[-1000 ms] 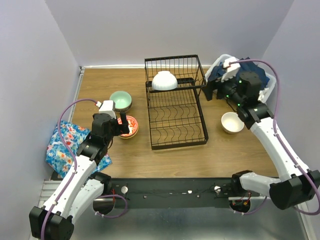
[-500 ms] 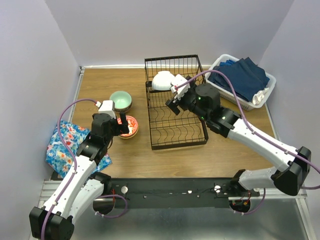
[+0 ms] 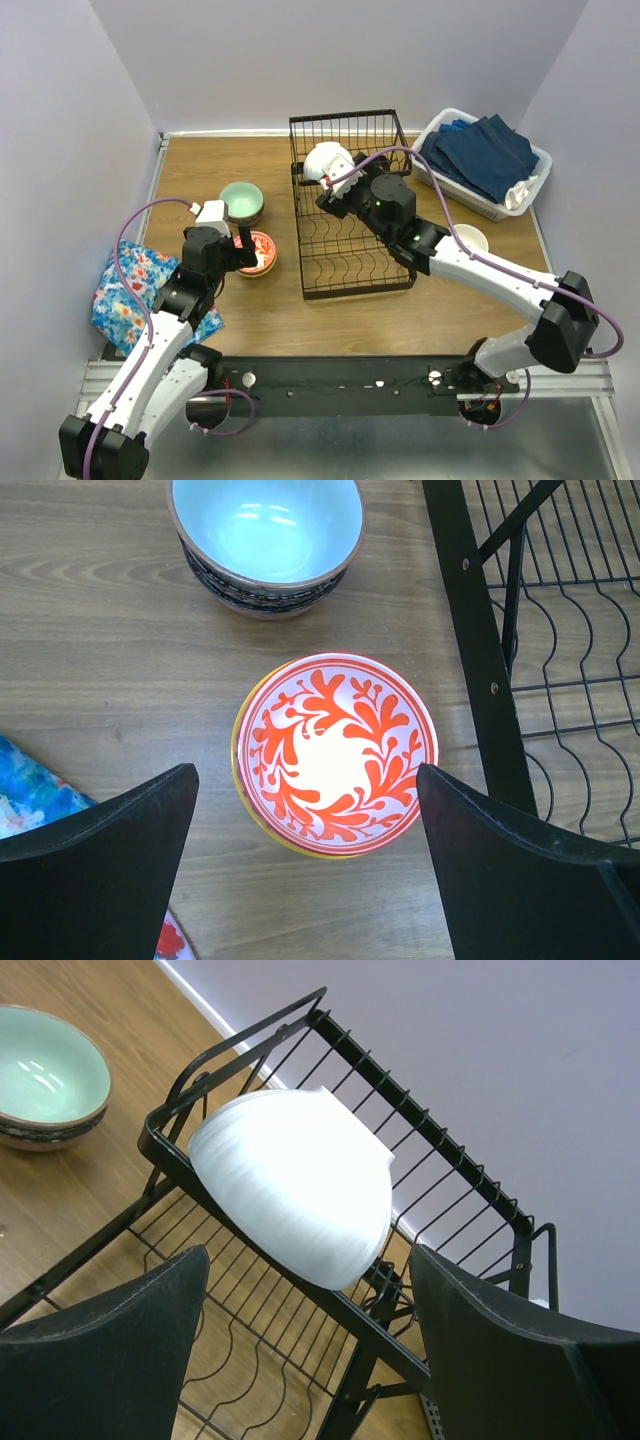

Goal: Unload the bowls from the dish rack

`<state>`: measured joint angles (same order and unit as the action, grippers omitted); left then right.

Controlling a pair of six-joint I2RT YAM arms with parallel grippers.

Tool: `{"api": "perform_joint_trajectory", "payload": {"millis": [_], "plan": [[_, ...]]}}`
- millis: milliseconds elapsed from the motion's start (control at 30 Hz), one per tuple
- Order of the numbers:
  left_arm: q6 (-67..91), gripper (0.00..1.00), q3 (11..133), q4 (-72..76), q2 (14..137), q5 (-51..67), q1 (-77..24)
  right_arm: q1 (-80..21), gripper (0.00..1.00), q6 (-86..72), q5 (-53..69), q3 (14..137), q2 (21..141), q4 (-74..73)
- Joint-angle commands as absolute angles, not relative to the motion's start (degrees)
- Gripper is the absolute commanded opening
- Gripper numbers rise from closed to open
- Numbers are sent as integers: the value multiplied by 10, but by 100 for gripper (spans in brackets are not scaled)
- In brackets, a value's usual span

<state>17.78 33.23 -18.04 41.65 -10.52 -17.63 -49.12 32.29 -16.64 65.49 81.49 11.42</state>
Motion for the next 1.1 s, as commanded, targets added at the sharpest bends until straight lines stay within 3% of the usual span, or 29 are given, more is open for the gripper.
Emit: {"api": "perform_joint_trajectory", "payload": {"millis": [0, 667, 1067], "plan": [[174, 99, 332, -171, 406, -120, -172, -496, 88, 346, -183, 654, 839, 151], [174, 99, 331, -170, 401, -114, -172, -496, 84, 396, -250, 664, 907, 241], [173, 99, 331, -168, 403, -111, -171, -495, 76, 423, -261, 708, 934, 250]]}}
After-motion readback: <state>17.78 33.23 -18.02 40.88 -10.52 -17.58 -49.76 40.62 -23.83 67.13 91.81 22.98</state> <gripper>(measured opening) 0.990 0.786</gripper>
